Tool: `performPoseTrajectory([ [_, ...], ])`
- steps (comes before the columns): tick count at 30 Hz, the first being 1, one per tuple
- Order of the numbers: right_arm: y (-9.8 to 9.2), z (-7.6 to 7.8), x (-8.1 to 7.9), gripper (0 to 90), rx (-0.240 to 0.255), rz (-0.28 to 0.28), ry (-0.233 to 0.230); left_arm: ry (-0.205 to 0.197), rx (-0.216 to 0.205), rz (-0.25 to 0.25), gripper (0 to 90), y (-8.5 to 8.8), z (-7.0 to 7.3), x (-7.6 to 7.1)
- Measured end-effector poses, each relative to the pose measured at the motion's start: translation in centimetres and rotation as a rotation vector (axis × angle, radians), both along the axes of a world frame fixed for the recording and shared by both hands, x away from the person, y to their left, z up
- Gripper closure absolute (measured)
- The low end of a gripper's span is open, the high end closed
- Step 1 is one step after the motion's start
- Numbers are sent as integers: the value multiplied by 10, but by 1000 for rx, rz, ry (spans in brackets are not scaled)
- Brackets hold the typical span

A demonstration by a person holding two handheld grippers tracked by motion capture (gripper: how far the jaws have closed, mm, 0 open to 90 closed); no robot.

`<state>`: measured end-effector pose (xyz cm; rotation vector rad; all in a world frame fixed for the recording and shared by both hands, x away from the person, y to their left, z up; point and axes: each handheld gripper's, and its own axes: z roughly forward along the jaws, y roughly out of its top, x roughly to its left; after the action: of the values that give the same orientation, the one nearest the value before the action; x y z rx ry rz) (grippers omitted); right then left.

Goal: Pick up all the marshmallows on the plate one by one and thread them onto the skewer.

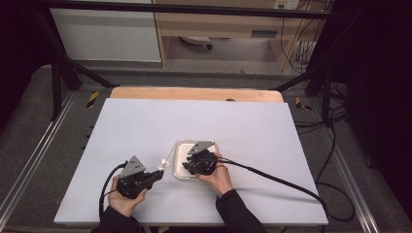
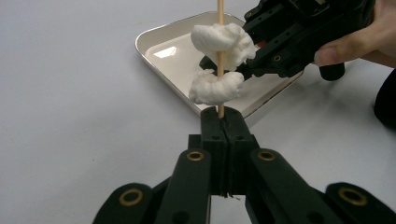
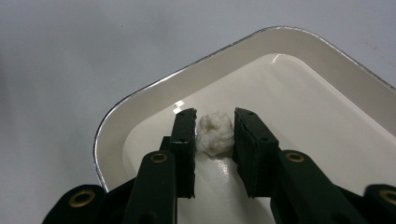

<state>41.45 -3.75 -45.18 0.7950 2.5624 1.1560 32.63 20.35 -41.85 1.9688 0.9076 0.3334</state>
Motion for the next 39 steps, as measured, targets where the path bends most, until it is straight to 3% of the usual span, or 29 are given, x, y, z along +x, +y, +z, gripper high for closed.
performPoseTrajectory([
  [6, -2, 4, 0, 737, 11, -8, -3, -2, 3, -6, 888, -1, 0, 0],
  [11, -7, 19, -3, 741, 43, -3, -3, -6, 0, -8, 888, -1, 0, -1],
  [18, -23, 46, -10, 746, 90, 0, -16, -6, 1, -15, 888, -3, 0, -2],
  [33, -73, 75, -26, 750, 252, -26, -12, -14, 3, -46, 888, -13, 1, -4],
  [39, -84, 86, -31, 751, 277, -32, -27, -15, 7, -61, 888, -18, 0, -6],
])
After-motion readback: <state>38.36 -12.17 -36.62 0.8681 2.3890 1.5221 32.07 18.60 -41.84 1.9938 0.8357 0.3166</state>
